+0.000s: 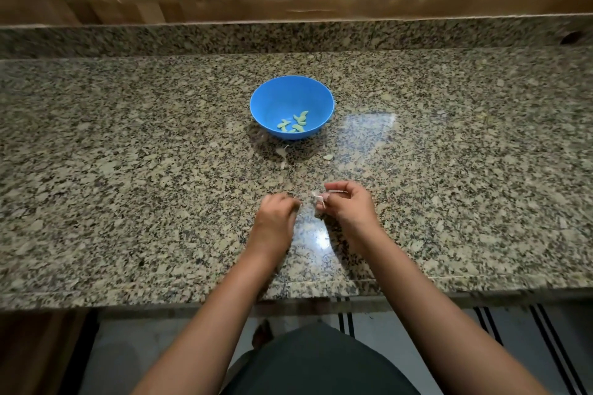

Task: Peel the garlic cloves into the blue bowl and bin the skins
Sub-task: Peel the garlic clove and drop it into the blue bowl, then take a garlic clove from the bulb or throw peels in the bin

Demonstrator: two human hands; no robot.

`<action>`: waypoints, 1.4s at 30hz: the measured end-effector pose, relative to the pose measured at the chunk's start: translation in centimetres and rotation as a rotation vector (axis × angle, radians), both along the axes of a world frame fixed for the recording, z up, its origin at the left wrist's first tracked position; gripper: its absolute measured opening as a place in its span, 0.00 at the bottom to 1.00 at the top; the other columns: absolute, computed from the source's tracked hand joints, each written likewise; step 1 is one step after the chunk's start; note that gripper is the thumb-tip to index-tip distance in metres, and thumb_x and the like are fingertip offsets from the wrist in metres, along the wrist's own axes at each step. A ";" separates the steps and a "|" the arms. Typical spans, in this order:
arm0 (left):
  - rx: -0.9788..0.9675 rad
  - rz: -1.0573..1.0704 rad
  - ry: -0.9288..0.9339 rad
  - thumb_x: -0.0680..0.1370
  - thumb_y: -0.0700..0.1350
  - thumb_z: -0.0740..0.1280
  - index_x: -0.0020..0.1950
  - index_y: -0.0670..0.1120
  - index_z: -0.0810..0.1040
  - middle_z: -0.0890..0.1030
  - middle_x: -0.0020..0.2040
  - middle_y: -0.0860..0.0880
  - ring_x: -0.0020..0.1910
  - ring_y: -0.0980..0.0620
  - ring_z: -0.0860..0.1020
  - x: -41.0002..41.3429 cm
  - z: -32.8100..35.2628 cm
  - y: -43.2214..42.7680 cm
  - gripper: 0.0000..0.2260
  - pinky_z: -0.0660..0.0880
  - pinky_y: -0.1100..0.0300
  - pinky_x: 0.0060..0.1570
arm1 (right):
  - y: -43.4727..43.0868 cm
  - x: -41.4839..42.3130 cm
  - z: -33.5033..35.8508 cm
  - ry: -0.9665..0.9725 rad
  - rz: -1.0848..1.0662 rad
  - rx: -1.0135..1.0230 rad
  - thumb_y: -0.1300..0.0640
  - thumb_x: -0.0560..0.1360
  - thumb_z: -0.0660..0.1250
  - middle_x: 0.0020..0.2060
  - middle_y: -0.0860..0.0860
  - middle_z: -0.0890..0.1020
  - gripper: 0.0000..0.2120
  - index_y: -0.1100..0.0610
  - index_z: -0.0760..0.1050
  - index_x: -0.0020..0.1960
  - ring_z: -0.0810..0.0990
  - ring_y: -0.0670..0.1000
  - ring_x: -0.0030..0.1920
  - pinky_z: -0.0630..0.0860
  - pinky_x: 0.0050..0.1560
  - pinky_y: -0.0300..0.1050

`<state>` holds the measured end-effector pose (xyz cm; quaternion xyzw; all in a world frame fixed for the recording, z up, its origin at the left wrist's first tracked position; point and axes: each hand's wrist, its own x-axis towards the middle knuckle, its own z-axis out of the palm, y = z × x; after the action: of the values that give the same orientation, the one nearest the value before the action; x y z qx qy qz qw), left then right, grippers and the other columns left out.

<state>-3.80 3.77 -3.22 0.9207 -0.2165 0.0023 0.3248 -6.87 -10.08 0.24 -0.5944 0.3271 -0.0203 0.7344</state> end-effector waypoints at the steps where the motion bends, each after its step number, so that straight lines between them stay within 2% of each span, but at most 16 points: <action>1: -0.027 0.056 0.042 0.78 0.38 0.64 0.57 0.43 0.78 0.78 0.52 0.50 0.50 0.59 0.72 0.0 0.4 0.0 0.09 0.69 0.70 0.52 | 0.1 0.0 0.2 0.006 0.017 0.010 0.72 0.75 0.62 0.46 0.60 0.79 0.08 0.64 0.73 0.52 0.80 0.53 0.39 0.80 0.47 0.47; 4: -0.249 0.279 0.236 0.77 0.37 0.66 0.54 0.44 0.79 0.80 0.47 0.51 0.39 0.58 0.76 -0.6 1.8 0.9 0.07 0.75 0.69 0.36 | 0.9 -0.2 0.6 0.014 0.078 0.034 0.71 0.74 0.63 0.43 0.57 0.79 0.07 0.65 0.74 0.51 0.80 0.52 0.38 0.80 0.44 0.46; 5: -0.356 0.364 0.309 0.76 0.37 0.67 0.52 0.45 0.80 0.80 0.45 0.51 0.36 0.57 0.76 -1.0 2.2 1.6 0.07 0.76 0.67 0.33 | 1.4 -0.2 0.7 0.020 0.102 0.043 0.71 0.74 0.64 0.42 0.56 0.79 0.07 0.65 0.74 0.51 0.80 0.51 0.38 0.80 0.43 0.44; 7: -0.568 0.520 0.428 0.75 0.36 0.68 0.48 0.46 0.81 0.81 0.45 0.52 0.35 0.55 0.77 -1.7 2.7 3.3 0.06 0.76 0.62 0.35 | 2.9 0.1 0.8 0.029 0.136 0.072 0.71 0.74 0.64 0.41 0.57 0.79 0.06 0.64 0.74 0.50 0.79 0.51 0.38 0.79 0.41 0.43; 10: -0.886 0.704 0.537 0.74 0.33 0.68 0.47 0.44 0.81 0.83 0.46 0.48 0.43 0.54 0.81 -2.7 3.1 6.1 0.07 0.79 0.62 0.46 | 6.3 0.2 1.0 0.009 0.182 0.156 0.75 0.73 0.63 0.41 0.58 0.78 0.07 0.66 0.73 0.48 0.79 0.51 0.37 0.80 0.40 0.40; 12: -1.041 0.800 0.550 0.74 0.32 0.68 0.46 0.42 0.81 0.83 0.44 0.46 0.42 0.52 0.82 -3.5 3.5 8.1 0.06 0.80 0.60 0.47 | 9.3 0.0 1.1 -0.003 0.262 0.186 0.76 0.73 0.62 0.39 0.59 0.77 0.08 0.65 0.73 0.46 0.79 0.51 0.35 0.80 0.37 0.38; 14: -1.125 0.872 0.514 0.73 0.31 0.68 0.47 0.40 0.81 0.83 0.41 0.46 0.39 0.53 0.81 -4.9 3.9 10.5 0.06 0.80 0.59 0.47 | 12.5 -0.5 1.1 -0.009 0.358 0.192 0.76 0.73 0.61 0.37 0.58 0.77 0.09 0.63 0.72 0.44 0.79 0.51 0.35 0.79 0.39 0.39; 17: -1.207 0.961 0.439 0.73 0.30 0.67 0.45 0.40 0.81 0.82 0.40 0.47 0.39 0.54 0.80 -8.0 4.0 15.2 0.07 0.78 0.62 0.47 | 18.5 -1.6 1.1 0.015 0.523 0.142 0.74 0.73 0.62 0.36 0.56 0.79 0.10 0.61 0.73 0.42 0.79 0.52 0.36 0.78 0.42 0.44; 21: -1.279 1.116 0.322 0.73 0.31 0.68 0.43 0.43 0.81 0.82 0.35 0.51 0.36 0.56 0.78 -14.6 3.2 23.8 0.07 0.76 0.68 0.39 | 28.1 -5.1 0.6 0.008 0.753 0.085 0.73 0.73 0.62 0.32 0.54 0.79 0.09 0.60 0.74 0.43 0.79 0.45 0.29 0.76 0.36 0.36; 25: -1.280 1.348 0.286 0.75 0.33 0.67 0.47 0.40 0.80 0.81 0.39 0.47 0.37 0.53 0.77 -23.0 2.1 33.0 0.05 0.75 0.64 0.42 | 38.6 -11.0 -0.5 0.053 0.922 0.149 0.74 0.73 0.62 0.34 0.56 0.78 0.09 0.62 0.74 0.41 0.78 0.51 0.34 0.78 0.40 0.41; 28: -1.282 1.482 0.260 0.76 0.33 0.65 0.44 0.41 0.80 0.80 0.41 0.44 0.37 0.51 0.77 -28.9 0.6 39.2 0.06 0.75 0.61 0.42 | 45.9 -15.6 -1.7 0.100 1.059 0.140 0.74 0.74 0.62 0.34 0.57 0.77 0.08 0.63 0.74 0.42 0.78 0.52 0.35 0.78 0.36 0.39; 29: -1.274 1.525 0.261 0.77 0.33 0.65 0.43 0.42 0.80 0.80 0.40 0.45 0.37 0.51 0.77 -30.6 0.0 41.2 0.07 0.74 0.61 0.41 | 48.2 -17.0 -2.0 0.111 1.090 0.136 0.74 0.74 0.61 0.34 0.57 0.76 0.09 0.62 0.73 0.41 0.77 0.52 0.34 0.77 0.36 0.39; 33: -1.288 1.667 0.309 0.78 0.37 0.63 0.50 0.40 0.80 0.80 0.38 0.47 0.36 0.52 0.77 -35.3 -1.7 47.2 0.06 0.74 0.62 0.39 | 55.5 -21.2 -2.9 0.155 1.184 0.087 0.76 0.74 0.59 0.32 0.57 0.73 0.13 0.62 0.71 0.37 0.75 0.51 0.32 0.76 0.35 0.40; 42: -1.388 1.790 0.380 0.80 0.37 0.60 0.56 0.37 0.78 0.78 0.40 0.47 0.38 0.53 0.76 -39.1 -4.0 55.6 0.09 0.75 0.63 0.40 | 66.4 -24.5 -8.1 0.229 1.330 0.000 0.75 0.74 0.60 0.36 0.58 0.75 0.12 0.62 0.71 0.38 0.77 0.52 0.36 0.77 0.36 0.41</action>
<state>-42.87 59.34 -7.24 0.3525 0.6160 0.2121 0.6718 -31.37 56.31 -7.87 -0.6678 -0.0327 0.4993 0.5510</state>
